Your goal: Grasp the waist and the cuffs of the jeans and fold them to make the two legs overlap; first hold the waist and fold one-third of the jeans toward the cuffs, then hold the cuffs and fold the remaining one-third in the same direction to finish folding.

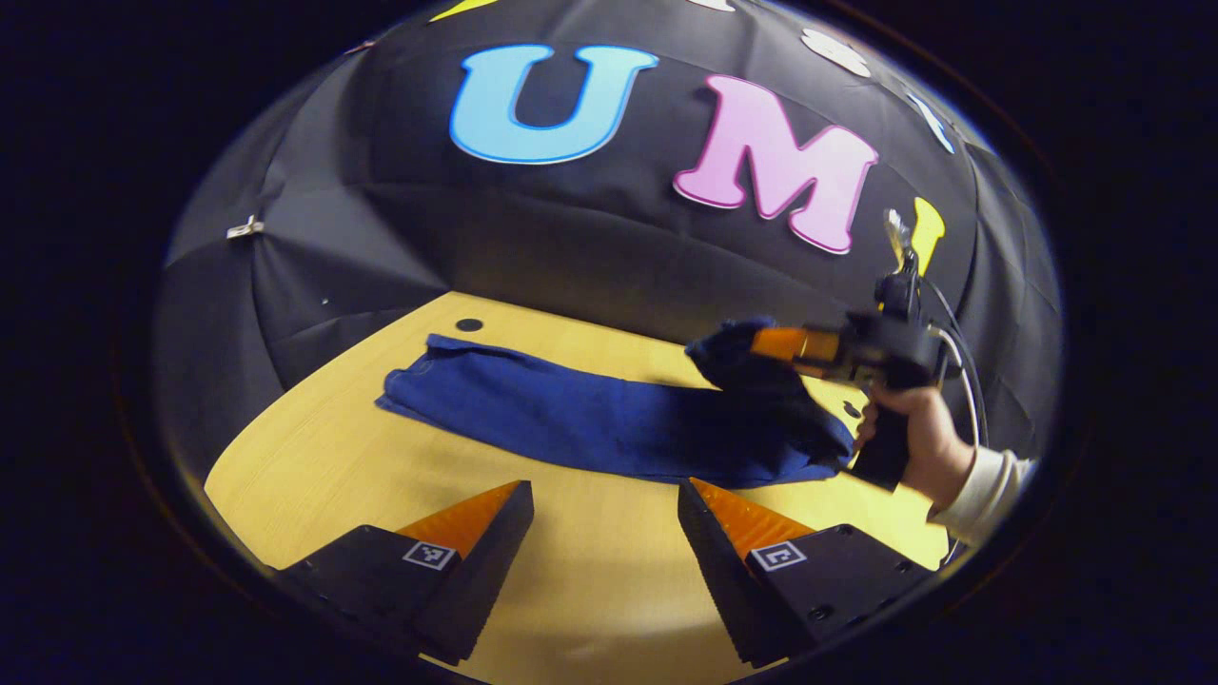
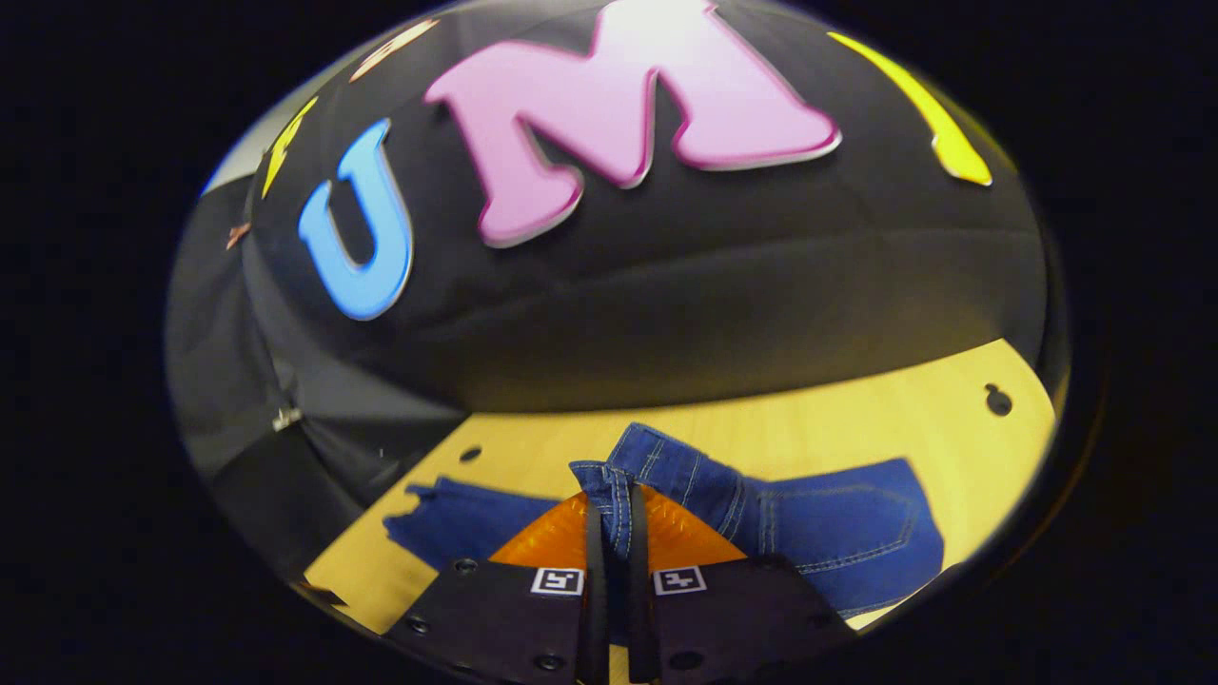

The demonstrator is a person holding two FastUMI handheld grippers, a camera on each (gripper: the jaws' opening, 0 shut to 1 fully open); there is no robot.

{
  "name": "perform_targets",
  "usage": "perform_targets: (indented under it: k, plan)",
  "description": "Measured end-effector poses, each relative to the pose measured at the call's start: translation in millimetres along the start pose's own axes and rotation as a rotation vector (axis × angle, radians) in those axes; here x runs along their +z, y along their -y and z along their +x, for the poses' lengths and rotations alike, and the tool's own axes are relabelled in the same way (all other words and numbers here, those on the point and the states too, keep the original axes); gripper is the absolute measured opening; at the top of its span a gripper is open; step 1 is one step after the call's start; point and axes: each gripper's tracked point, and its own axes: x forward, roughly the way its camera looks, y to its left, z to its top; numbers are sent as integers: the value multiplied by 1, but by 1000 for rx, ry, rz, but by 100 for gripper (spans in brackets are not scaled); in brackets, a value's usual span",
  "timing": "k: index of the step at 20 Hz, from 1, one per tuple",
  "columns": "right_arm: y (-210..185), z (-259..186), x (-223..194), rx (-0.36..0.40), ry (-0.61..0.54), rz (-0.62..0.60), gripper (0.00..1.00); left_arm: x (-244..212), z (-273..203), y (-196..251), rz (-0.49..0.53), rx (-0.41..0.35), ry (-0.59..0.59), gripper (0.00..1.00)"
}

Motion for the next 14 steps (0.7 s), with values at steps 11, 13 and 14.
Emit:
perform_targets:
  k: [11, 13, 14]
  plan:
    - [52, -59, -38, -27, -36, -148, 98, 33, 58, -124, -286, 197, 117, 97]
    - [60, -77, -32, -44, -7, -134, 98, 43, 83, -159, -308, 283, 139, 96]
    - [64, -85, -34, -49, -7, -128, 97, 49, 97, -175, -312, 314, 156, 96]
